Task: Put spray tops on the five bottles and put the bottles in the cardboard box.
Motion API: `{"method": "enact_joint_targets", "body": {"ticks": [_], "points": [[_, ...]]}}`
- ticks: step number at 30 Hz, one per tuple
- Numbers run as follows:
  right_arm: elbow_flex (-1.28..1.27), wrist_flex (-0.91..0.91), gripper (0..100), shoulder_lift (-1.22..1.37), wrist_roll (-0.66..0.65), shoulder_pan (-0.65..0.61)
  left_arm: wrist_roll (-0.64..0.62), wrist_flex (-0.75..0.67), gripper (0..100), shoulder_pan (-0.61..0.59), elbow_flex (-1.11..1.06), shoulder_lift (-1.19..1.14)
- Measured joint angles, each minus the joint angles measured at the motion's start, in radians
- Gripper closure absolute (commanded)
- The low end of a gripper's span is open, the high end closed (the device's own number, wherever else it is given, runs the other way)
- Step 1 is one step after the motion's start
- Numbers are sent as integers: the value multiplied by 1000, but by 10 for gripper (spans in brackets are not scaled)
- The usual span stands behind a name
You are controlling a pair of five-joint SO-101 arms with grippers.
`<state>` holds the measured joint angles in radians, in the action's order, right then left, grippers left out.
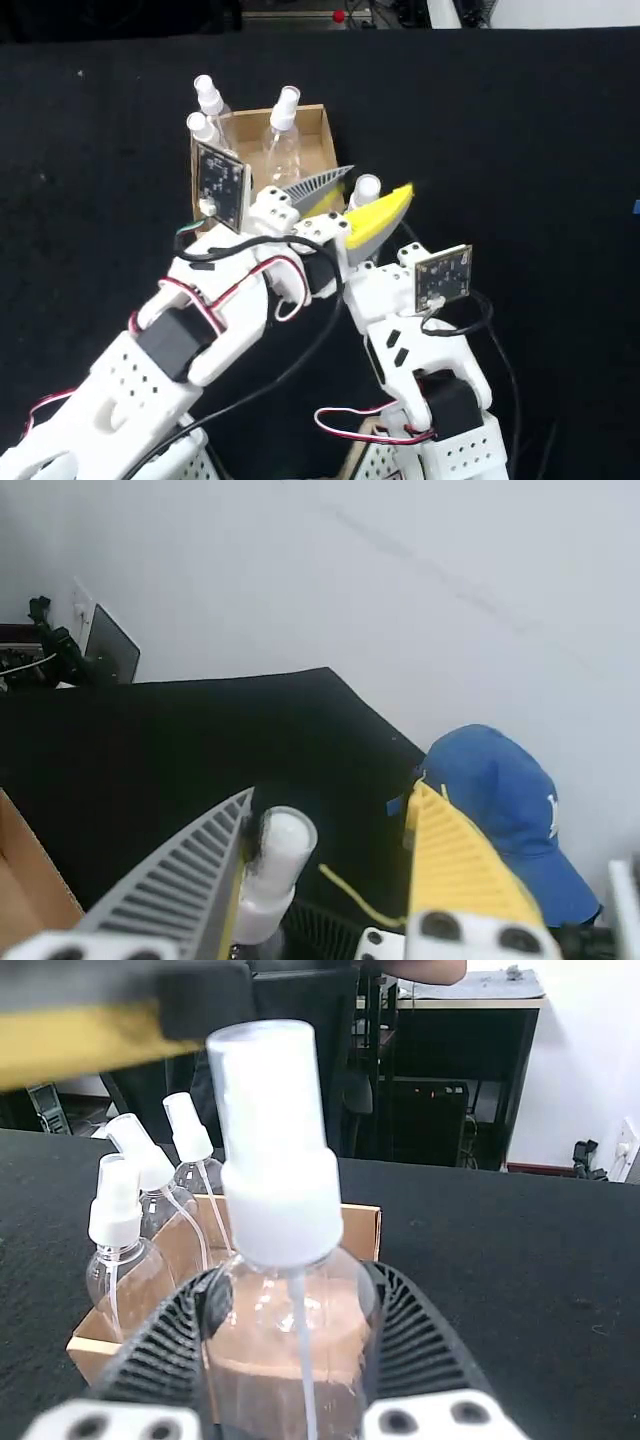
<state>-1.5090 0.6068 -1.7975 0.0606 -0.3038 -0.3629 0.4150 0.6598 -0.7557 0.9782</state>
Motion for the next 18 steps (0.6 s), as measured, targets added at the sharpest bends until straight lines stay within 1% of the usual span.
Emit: {"method": "enact_joint_targets", "body": {"ticks": [6,8,12,14,18], "points": [[0,0,987,0,0,0,-5,178,776,-5,164,23],[-3,0,987,0,0,0,-5,247,776,-41,232,29],[-3,0,987,0,0,0,-5,404,776,-180,345,35],[-3,0,987,0,0,8,-5,488,776,-282,382,37],[-3,0,987,0,0,72,-5,614,776,-493,400,37]]}}
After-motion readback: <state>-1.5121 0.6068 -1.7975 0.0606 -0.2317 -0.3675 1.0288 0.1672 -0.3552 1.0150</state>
